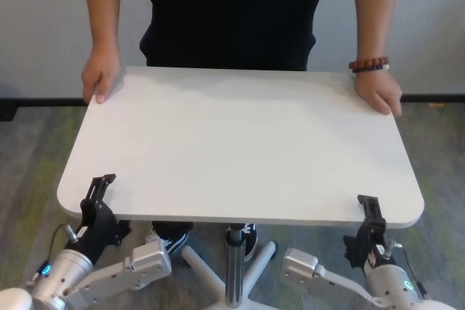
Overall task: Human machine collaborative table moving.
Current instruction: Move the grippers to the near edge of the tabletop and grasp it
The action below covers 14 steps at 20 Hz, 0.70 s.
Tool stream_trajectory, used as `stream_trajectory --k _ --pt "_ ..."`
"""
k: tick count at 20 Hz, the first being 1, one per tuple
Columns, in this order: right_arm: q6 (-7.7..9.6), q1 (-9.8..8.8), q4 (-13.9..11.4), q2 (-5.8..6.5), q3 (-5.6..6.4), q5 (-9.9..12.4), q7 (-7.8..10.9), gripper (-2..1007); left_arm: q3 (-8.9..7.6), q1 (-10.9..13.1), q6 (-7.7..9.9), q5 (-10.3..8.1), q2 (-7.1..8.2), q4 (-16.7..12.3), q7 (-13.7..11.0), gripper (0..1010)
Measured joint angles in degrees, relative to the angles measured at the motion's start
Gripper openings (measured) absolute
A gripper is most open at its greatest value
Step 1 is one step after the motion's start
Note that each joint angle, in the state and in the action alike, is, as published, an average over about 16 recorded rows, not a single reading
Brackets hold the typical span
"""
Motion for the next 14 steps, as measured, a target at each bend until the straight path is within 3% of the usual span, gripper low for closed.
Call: stream_trajectory --k 14 --pt "-1.81 1.09 1.8 -1.15 1.76 -0.8 0.79 1000 0.01 0.0 0.01 -0.05 0.00 0.0 0.0 1000"
